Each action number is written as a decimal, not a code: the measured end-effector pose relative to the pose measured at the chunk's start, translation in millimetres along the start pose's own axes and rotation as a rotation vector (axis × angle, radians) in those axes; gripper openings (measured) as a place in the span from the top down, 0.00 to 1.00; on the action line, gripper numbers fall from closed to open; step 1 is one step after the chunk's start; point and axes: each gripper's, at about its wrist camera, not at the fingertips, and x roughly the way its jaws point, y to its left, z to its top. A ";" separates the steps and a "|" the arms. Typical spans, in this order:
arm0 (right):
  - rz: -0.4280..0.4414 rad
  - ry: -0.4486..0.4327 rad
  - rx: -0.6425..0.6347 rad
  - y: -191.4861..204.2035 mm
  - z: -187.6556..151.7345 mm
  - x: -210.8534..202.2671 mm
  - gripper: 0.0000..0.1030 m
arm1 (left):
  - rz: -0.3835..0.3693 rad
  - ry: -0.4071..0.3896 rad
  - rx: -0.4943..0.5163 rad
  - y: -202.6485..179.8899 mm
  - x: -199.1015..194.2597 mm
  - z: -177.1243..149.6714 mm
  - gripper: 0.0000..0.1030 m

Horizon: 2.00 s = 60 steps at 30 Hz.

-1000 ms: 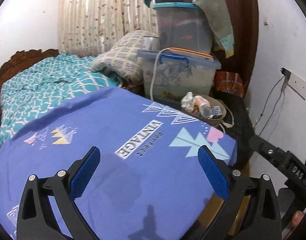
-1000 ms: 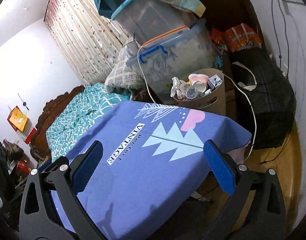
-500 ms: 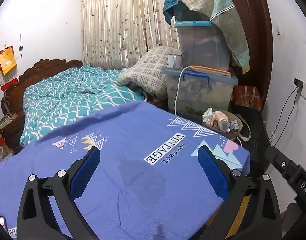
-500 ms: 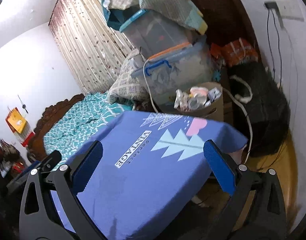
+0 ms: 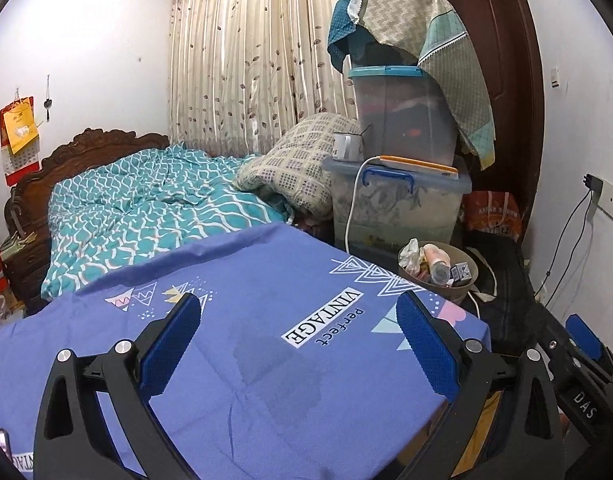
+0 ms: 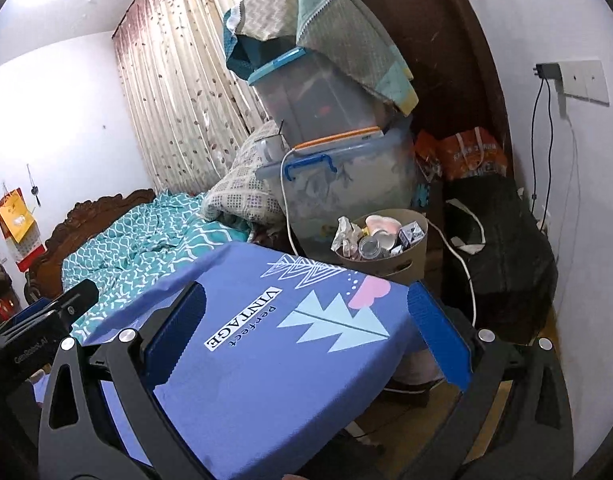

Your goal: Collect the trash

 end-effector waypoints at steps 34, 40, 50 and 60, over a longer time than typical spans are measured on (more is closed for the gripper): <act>0.024 0.023 -0.011 9.3 -6.1 4.0 0.03 | 0.064 -0.076 -0.005 5.4 -10.3 -0.9 0.08; 0.030 0.017 -0.014 11.0 -6.5 1.3 0.03 | 0.085 -0.122 0.014 2.5 -18.5 -0.2 0.08; 0.027 0.004 0.002 7.9 -6.0 -3.0 0.03 | 0.115 -0.147 0.014 1.7 -24.6 -1.3 0.08; 0.029 -0.007 0.003 6.6 -5.5 -3.9 0.03 | 0.131 -0.104 0.019 -0.4 -21.0 -3.9 0.08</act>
